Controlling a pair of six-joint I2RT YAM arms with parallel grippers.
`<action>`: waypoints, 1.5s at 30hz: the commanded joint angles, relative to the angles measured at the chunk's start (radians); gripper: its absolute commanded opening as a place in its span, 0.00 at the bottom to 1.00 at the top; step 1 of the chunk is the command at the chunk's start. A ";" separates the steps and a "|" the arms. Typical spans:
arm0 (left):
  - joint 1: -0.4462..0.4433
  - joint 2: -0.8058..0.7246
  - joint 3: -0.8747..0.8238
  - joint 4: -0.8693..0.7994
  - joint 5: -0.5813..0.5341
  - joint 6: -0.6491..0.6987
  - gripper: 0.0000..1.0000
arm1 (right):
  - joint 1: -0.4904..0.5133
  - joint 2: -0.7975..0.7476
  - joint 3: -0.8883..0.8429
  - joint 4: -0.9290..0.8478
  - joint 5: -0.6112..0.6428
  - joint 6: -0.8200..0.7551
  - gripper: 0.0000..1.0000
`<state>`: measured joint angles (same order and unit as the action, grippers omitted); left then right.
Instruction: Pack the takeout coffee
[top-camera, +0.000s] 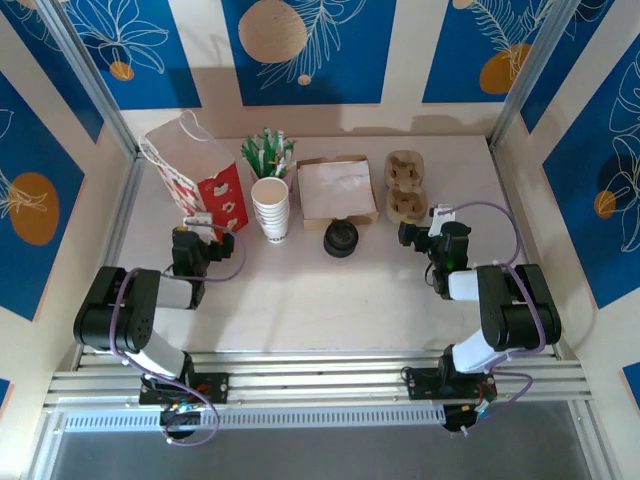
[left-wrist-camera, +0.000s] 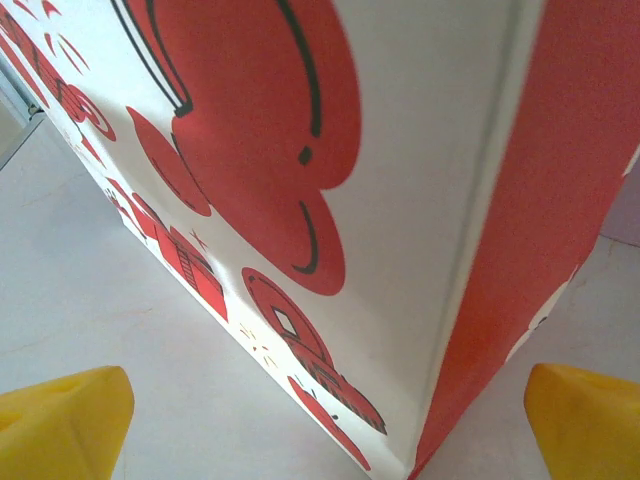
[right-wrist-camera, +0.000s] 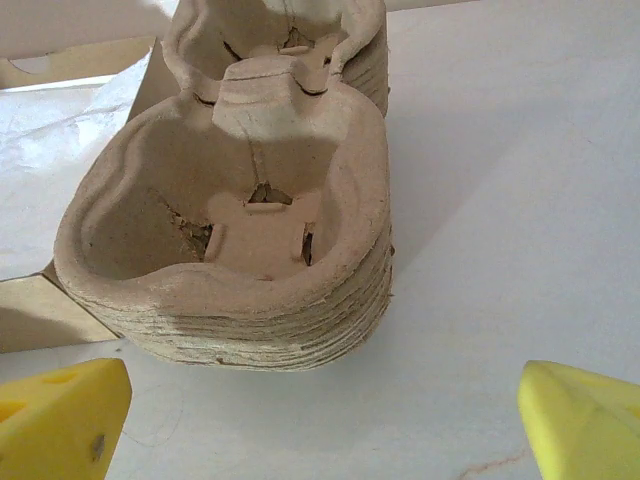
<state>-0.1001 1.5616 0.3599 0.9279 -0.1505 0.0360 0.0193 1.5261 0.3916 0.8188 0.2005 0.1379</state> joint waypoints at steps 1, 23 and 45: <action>0.005 0.002 0.005 0.029 -0.008 0.008 1.00 | -0.001 -0.004 0.015 0.008 -0.019 -0.020 0.99; 0.008 0.002 0.008 0.025 0.000 0.007 1.00 | -0.015 -0.008 0.013 0.006 -0.048 -0.015 0.99; 0.010 -0.884 0.263 -0.999 -0.130 -0.523 1.00 | 0.273 -0.432 0.581 -1.007 -0.057 0.438 0.99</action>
<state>-0.0956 0.7380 0.5762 0.1326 -0.3408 -0.4007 0.1875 1.0382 0.8341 0.0883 0.1558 0.6270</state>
